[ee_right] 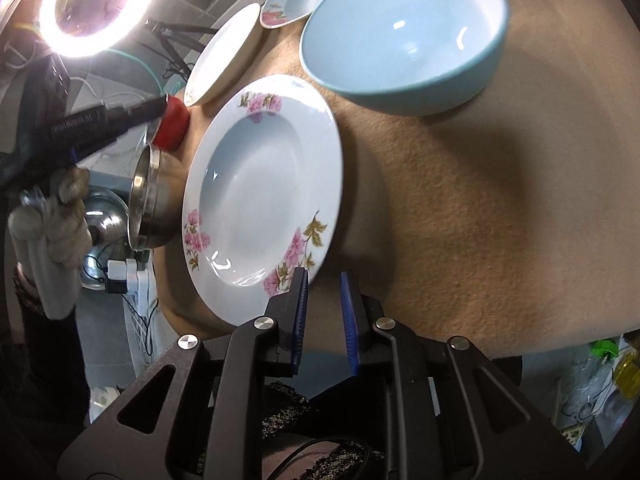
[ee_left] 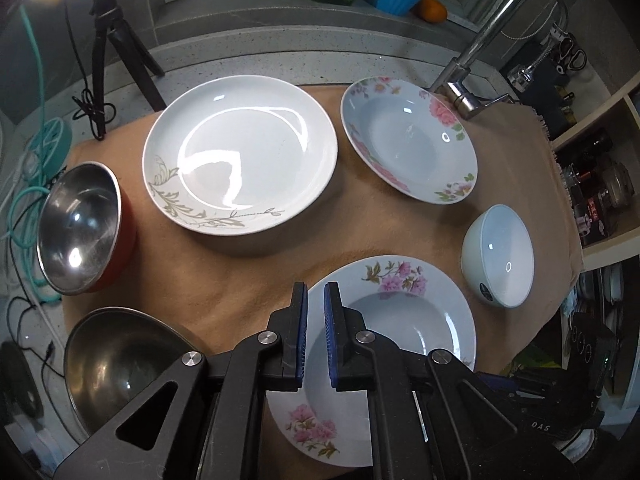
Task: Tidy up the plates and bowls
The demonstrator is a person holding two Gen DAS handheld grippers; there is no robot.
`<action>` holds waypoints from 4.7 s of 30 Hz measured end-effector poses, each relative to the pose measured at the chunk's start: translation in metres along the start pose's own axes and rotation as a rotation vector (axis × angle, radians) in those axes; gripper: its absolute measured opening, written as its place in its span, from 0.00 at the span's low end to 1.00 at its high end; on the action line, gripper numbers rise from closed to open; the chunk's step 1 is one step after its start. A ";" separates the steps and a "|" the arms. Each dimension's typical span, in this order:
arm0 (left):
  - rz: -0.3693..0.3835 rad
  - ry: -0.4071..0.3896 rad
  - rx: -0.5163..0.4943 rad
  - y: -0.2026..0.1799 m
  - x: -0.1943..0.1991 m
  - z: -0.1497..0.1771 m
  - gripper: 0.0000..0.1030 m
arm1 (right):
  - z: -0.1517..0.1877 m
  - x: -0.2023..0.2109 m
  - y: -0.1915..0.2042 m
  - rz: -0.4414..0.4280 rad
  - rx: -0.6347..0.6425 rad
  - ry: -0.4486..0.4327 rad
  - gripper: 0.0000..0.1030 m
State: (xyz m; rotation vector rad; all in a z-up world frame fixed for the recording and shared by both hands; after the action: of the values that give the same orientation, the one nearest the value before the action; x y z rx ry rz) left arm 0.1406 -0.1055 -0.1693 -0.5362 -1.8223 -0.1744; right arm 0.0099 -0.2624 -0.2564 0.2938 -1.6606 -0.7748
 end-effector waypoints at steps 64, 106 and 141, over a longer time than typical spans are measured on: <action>-0.006 0.156 -0.049 -0.018 -0.043 0.008 0.20 | 0.027 -0.021 0.018 -0.054 0.040 0.116 0.13; 0.168 -0.236 0.500 -0.031 -0.015 -0.048 0.20 | -0.231 0.132 -0.018 0.193 0.365 -0.314 0.79; 0.062 -0.176 0.579 -0.014 -0.070 -0.073 0.20 | -0.310 0.012 -0.004 0.134 0.361 -0.048 0.25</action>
State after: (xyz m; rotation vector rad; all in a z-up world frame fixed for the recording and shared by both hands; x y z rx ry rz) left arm 0.2134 -0.1651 -0.2097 -0.1982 -1.9103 0.4461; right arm 0.2985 -0.3737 -0.2321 0.4139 -1.8428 -0.3818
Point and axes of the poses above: each gripper's, at about its wrist camera, not at the fingertips, and x roughly against the way its jaws point, y to its left, z to its underside, the point moved 8 cm from there along -x, roughly the way its jaws point, and after that the axes turned 9 degrees about -x, right-handed, at the moved point
